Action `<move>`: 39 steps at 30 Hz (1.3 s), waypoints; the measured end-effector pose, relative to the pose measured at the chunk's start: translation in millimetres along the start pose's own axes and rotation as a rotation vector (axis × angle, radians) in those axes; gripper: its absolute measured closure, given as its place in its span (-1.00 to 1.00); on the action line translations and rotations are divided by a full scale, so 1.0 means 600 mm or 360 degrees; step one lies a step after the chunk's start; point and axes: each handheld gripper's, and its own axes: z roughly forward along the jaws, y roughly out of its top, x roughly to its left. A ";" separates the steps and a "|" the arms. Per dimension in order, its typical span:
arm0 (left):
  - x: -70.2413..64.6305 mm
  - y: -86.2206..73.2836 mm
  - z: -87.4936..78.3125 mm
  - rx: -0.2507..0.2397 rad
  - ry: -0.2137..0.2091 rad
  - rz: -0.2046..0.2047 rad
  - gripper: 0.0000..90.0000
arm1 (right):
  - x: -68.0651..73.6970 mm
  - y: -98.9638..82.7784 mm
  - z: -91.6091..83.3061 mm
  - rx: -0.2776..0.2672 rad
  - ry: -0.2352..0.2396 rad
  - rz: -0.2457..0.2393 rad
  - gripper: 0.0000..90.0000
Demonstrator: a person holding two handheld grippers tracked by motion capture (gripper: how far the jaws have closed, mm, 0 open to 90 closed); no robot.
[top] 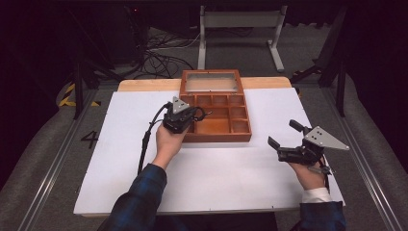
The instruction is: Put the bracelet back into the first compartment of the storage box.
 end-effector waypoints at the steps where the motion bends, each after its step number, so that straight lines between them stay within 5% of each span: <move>1: 0.002 0.000 0.001 -0.0002 0.0015 0.0002 0.86 | 0.000 0.000 0.000 0.0000 -0.0001 -0.0001 -0.96; 8: 0.015 0.002 0.009 -0.0005 0.0061 -0.0035 0.86 | -0.002 0.000 -0.001 -0.0015 -0.0020 0.0004 -0.96; 22: 0.031 0.008 0.026 -0.0006 0.0154 -0.0011 0.86 | -0.003 0.000 -0.002 -0.0013 -0.0034 0.0010 -0.96; 39: 0.068 0.009 0.042 0.0015 0.0226 -0.0106 0.85 | -0.003 0.000 -0.001 -0.0016 -0.0043 0.0008 -0.95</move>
